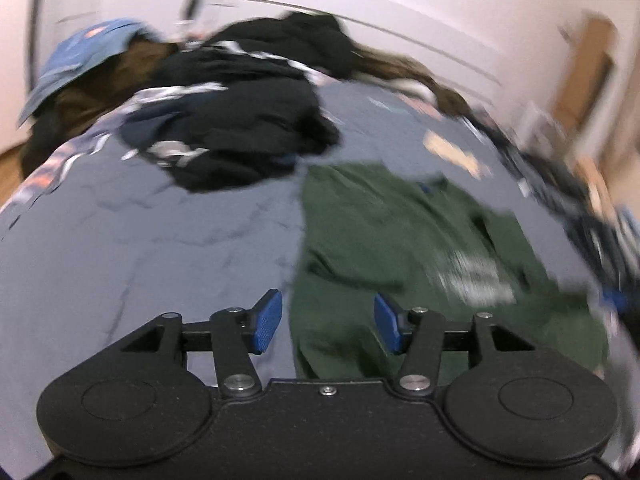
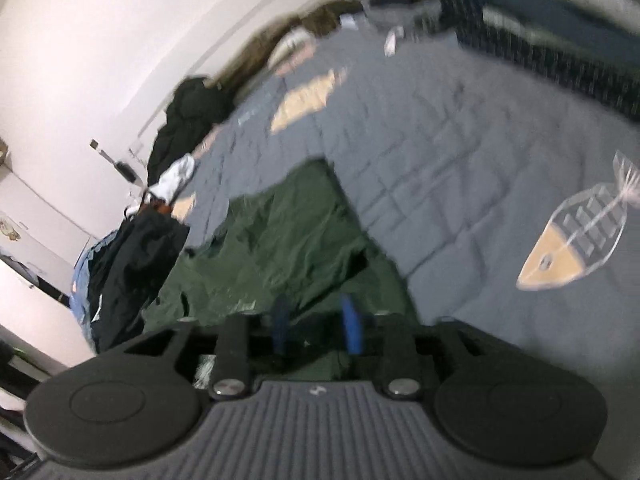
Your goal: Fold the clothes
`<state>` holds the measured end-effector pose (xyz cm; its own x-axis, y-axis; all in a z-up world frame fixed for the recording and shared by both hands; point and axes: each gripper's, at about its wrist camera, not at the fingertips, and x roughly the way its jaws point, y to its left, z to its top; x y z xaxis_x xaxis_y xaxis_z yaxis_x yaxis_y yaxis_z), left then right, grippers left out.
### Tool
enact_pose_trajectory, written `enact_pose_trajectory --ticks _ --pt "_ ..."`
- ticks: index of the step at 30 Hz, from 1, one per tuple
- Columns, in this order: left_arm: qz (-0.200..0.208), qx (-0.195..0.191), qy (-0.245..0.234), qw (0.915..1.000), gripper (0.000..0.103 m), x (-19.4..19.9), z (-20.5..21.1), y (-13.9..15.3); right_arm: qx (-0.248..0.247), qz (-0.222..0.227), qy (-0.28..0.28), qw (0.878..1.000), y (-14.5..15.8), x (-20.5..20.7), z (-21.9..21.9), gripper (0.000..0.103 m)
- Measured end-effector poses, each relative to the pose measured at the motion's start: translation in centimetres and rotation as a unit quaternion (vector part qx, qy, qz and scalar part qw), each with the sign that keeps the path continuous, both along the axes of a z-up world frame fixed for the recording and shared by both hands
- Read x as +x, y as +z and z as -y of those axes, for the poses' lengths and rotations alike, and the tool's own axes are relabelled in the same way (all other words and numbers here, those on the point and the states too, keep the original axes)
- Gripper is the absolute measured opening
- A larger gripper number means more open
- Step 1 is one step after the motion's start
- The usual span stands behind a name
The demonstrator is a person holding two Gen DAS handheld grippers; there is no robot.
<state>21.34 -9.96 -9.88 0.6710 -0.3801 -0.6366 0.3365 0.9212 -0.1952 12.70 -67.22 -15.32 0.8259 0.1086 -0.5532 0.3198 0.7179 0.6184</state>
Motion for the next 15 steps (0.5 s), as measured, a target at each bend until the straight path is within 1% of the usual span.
enact_pose_trajectory --ticks 1,4,6,7,9,11,12,13,15 --pt "0.002 0.020 -0.014 0.9997 0.051 -0.4 0.6 -0.3 0.001 0.010 -0.007 1.000 0.1 -0.4 0.4 0.047" --pt "0.013 0.074 -0.050 0.9959 0.051 -1.4 1.9 -1.6 -0.006 0.030 -0.017 0.999 0.6 -0.7 1.1 0.049" --pt "0.022 0.099 -0.076 0.9919 0.051 -1.9 2.7 -2.4 -0.018 0.043 -0.014 0.999 0.9 -0.8 1.2 0.050" --pt "0.030 0.113 -0.090 0.9890 0.051 -2.2 3.2 -2.8 -0.036 0.046 0.004 0.998 1.0 -0.8 0.7 0.050" --pt "0.041 0.147 -0.122 0.9807 0.051 -2.4 4.3 -3.3 -0.088 0.038 0.049 0.994 1.1 -0.5 -0.9 0.051" --pt "0.047 0.175 -0.145 0.9727 0.053 -2.3 5.0 -3.9 -0.146 0.022 0.107 0.983 1.0 -0.2 -2.7 0.051" --pt "0.047 0.185 -0.149 0.9702 0.058 -2.1 5.2 -4.2 -0.170 0.013 0.139 0.975 0.8 0.0 -3.5 0.051" --pt "0.047 0.188 -0.147 0.9698 0.063 -1.8 5.2 -4.3 -0.186 0.005 0.161 0.969 0.6 0.3 -4.1 0.051" --pt "0.049 0.187 -0.134 0.9719 0.064 -1.0 5.0 -4.6 -0.189 -0.008 0.177 0.966 -0.2 0.6 -4.6 0.052"
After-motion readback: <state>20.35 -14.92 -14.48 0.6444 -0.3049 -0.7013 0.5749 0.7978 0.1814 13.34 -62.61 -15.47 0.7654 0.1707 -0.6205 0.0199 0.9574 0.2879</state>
